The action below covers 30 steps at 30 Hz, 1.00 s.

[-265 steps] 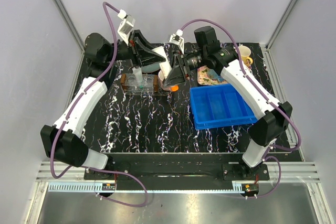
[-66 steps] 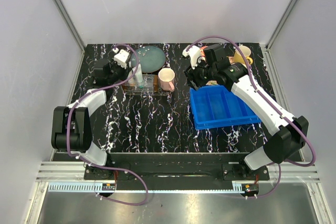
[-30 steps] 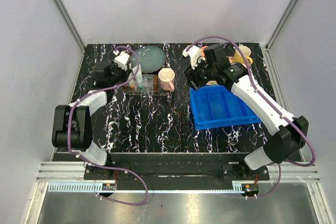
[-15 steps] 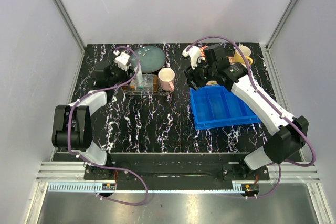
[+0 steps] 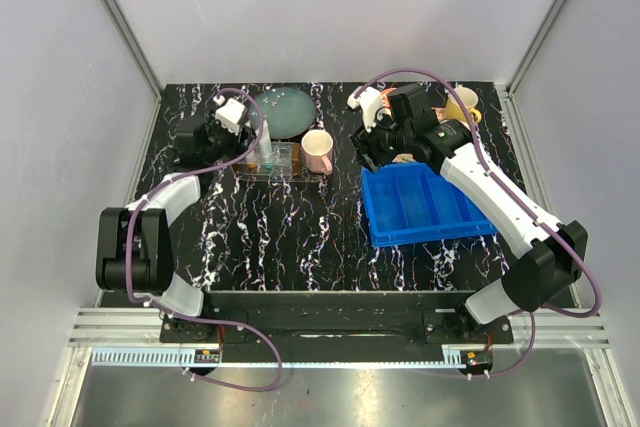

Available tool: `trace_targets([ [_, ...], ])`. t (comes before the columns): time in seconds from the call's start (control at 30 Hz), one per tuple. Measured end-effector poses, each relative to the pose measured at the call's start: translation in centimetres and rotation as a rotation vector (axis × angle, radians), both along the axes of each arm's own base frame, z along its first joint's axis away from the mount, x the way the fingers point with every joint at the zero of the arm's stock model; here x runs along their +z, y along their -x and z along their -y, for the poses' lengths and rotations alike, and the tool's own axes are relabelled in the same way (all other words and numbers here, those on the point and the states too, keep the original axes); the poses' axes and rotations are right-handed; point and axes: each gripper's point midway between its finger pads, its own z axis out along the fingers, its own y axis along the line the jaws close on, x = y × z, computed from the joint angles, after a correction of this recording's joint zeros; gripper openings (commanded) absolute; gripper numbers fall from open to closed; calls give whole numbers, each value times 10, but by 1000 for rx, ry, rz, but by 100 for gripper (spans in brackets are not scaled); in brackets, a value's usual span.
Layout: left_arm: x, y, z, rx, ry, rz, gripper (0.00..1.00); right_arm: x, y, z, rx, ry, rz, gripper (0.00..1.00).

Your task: Prepare toiletry sets of a toothbrush and toothpaste on the tray

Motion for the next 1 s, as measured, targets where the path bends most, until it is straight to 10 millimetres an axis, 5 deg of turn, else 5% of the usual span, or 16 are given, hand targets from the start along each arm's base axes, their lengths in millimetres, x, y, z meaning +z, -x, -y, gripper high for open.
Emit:
trace_targets([
  [0.3,13,6,-8,12,-1,11,63,-1,0,0,0,1,-1,59],
  [0.63,51,20,6,-56,57,59,66,-1,0,0,0,1,-1,59],
  [1.0,57,29,20,-136,100,21,67,-3,-1,3,-8,14,3,59],
])
